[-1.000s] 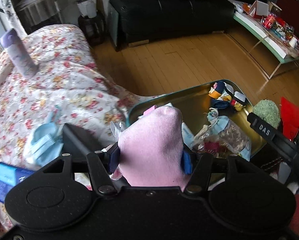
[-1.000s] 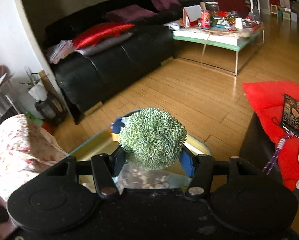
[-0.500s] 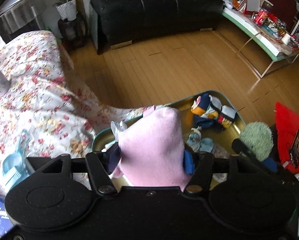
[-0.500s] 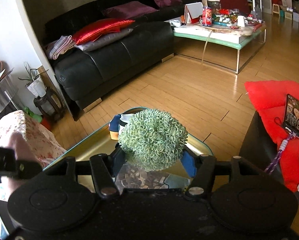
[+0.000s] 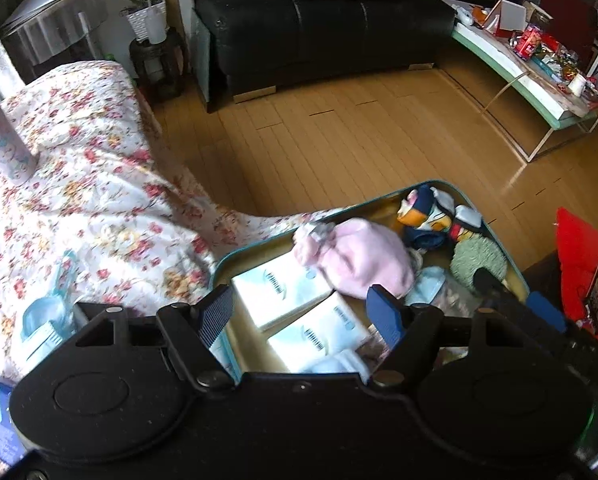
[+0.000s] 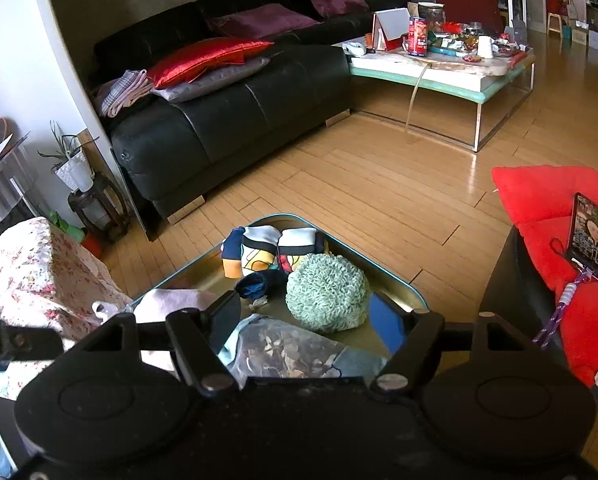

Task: Organize soft objects
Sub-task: 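Withdraw both open tools from the tray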

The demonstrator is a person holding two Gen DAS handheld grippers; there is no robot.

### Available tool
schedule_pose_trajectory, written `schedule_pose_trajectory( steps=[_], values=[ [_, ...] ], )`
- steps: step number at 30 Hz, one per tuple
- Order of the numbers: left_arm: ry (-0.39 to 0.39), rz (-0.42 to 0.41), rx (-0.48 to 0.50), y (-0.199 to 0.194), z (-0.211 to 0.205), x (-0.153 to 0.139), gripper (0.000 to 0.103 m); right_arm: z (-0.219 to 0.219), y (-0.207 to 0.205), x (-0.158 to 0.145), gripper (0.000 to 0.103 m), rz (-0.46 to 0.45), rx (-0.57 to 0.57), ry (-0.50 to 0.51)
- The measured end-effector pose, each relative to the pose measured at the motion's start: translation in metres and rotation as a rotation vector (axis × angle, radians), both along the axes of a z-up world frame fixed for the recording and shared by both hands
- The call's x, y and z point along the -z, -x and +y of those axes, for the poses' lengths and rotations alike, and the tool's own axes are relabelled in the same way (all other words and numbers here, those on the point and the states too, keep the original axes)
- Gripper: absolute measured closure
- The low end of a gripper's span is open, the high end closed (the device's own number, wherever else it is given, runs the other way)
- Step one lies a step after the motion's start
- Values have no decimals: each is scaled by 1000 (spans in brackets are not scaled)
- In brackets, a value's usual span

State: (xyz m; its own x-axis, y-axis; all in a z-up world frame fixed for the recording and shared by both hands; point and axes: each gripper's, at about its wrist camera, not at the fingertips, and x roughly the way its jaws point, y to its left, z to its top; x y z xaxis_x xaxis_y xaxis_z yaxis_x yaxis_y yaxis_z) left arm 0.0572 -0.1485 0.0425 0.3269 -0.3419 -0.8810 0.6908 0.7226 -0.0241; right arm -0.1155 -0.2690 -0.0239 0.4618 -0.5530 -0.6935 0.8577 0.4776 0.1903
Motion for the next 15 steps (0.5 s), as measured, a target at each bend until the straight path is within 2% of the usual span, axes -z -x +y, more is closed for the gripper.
schedule_pose_trajectory(
  steps=[8,15],
  values=[
    [7,4,-64,1,47,-9,34,3,2,-3,32,-1,-15,39],
    [5,-51,-160,0,106,-27,33,7,5,-5,32,-3,-31,82]
  ],
)
